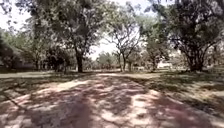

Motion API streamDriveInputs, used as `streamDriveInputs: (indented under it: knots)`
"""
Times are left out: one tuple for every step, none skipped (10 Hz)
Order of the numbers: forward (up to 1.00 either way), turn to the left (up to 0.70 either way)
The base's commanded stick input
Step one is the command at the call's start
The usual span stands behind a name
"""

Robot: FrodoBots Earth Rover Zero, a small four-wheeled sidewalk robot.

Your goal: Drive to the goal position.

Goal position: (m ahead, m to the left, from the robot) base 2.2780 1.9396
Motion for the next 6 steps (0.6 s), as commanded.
streamDriveInputs:
  knots:
    - [0.70,0.00]
    - [0.70,0.00]
    - [0.70,0.00]
    - [0.70,0.00]
    - [0.70,0.00]
    - [0.70,0.00]
